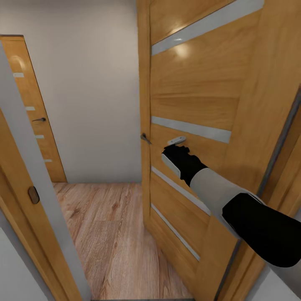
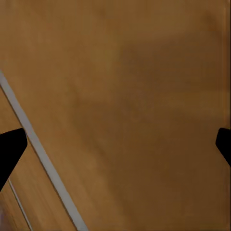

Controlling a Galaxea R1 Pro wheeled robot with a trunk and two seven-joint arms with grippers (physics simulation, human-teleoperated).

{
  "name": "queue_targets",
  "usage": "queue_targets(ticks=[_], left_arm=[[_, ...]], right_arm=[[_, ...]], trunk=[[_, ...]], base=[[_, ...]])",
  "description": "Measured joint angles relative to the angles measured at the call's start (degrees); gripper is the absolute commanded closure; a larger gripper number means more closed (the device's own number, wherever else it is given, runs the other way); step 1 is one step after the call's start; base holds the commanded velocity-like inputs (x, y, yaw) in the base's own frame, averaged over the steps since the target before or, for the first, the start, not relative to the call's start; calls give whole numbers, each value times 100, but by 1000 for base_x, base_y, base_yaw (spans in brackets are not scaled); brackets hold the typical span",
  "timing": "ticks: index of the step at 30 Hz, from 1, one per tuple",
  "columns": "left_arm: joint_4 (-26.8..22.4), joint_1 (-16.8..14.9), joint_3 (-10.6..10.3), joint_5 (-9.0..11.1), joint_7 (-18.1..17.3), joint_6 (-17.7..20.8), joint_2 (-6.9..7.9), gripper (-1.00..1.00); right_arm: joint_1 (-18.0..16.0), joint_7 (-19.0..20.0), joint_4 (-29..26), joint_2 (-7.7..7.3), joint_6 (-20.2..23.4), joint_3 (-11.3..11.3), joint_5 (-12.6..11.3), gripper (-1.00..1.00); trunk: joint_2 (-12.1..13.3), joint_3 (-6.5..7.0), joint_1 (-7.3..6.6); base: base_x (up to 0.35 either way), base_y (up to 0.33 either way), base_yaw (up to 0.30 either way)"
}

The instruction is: Move the two storage containers from the living room to the garage. In the garage, place one container on the floor and stack the other container on top of it (either order is fine).

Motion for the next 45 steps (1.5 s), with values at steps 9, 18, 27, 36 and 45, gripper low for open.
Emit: queue_targets(ticks=[9,18,27,36,45], left_arm=[[-3,2,1,0,1,2,0,-100],[-3,3,2,0,7,3,2,-100],[-3,3,2,0,8,3,6,-100],[-3,3,2,1,8,8,9,-100],[-3,3,2,1,8,9,9,-100]], right_arm=[[-35,-70,-18,0,23,-16,142,-100],[-30,-72,-498,0,107,-10,231,-100],[-13,165,-632,0,126,-12,89,-100],[-12,216,-644,0,156,-19,83,-100],[-12,286,-638,0,138,-28,82,-100]], trunk=[[0,0,0],[0,0,0],[0,0,0],[0,0,0],[0,0,0]], base=[[0,0,0],[0,0,0],[0,0,0],[0,0,0],[0,0,0]])
